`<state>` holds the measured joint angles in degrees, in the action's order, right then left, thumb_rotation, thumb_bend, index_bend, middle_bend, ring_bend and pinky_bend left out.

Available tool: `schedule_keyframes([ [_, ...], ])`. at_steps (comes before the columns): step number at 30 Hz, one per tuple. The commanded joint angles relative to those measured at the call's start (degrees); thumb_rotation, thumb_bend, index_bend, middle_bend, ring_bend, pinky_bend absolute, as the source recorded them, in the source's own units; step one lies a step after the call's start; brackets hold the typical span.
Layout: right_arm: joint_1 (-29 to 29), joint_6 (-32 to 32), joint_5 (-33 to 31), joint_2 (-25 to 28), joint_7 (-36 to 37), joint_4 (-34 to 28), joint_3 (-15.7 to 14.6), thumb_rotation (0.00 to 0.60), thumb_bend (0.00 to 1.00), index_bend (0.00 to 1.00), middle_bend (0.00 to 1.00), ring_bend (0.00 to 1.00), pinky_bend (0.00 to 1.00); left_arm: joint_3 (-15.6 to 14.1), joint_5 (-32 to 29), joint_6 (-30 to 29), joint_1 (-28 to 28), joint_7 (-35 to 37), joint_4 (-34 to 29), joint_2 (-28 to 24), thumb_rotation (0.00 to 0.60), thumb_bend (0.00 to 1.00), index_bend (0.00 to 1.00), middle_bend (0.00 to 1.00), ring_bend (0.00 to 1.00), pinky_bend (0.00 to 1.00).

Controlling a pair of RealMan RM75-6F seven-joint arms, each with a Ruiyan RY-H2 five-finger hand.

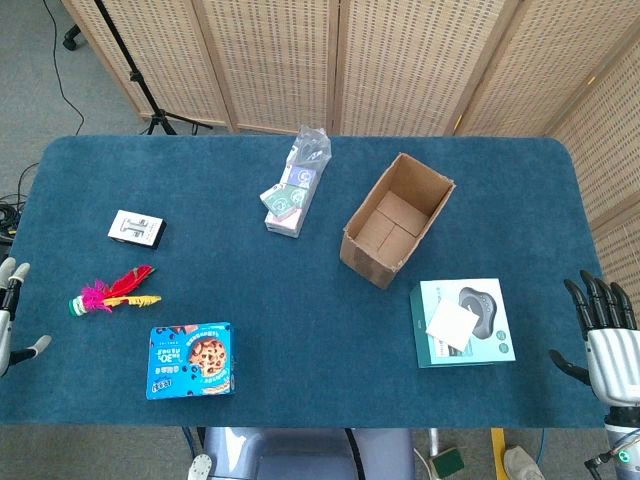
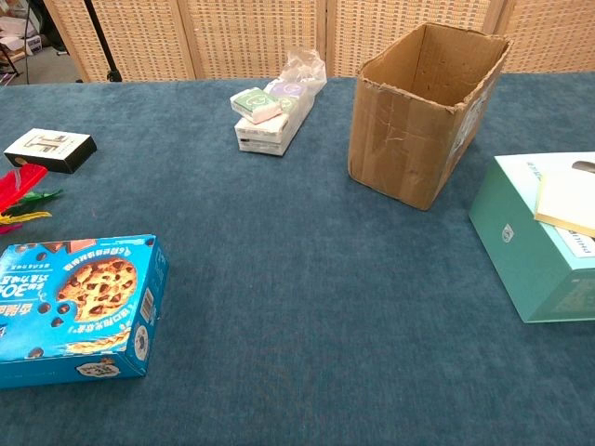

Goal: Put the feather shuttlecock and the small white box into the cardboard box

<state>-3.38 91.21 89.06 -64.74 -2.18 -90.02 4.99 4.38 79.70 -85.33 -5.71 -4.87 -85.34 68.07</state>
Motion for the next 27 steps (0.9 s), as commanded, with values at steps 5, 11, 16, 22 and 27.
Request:
schedule_keyframes([
  [5,0.0,-0.5,-0.5,0.1,0.5,-0.3,0.0,0.6,0.0,0.0,0.0,0.0,0.0,-0.3,0.4,0.8,-0.2,-0.3,0.2,0.3,0.6,0.0,0.0,0.0,0.0,0.0],
  [11,-0.1,-1.2,-0.9,0.2,0.7,-0.8,0.0,0.6,0.0,0.0,0.0,0.0,0.0,0.7,-2.5,8.2,-3.4,2.5,3.2,1.6,0.6,0.0,0.0,0.0,0.0,0.01],
  [16,-0.2,-2.0,-1.7,0.3,0.4,-1.0,0.0,0.6,0.0,0.0,0.0,0.0,0.0,0.8,-1.4,17.4,-8.3,14.7,14.4,6.2,0.6,0.0,0.0,0.0,0.0,0.07],
  [22,-0.4,-2.8,-2.6,0.4,0.4,-1.0,0.3,0.6,0.0,0.0,0.0,0.0,0.0,0.0,-2.4,24.7,-11.3,16.1,20.1,8.8,0.6,0.0,0.0,0.0,0.0,0.09],
  [27,-0.6,-3.5,-3.0,0.3,0.6,-0.7,0.4,0.6,0.0,0.0,0.0,0.0,0.0,-0.9,-2.0,30.1,-13.8,17.8,23.9,9.9,0.6,0.0,0.03,0.0,0.0,0.15],
])
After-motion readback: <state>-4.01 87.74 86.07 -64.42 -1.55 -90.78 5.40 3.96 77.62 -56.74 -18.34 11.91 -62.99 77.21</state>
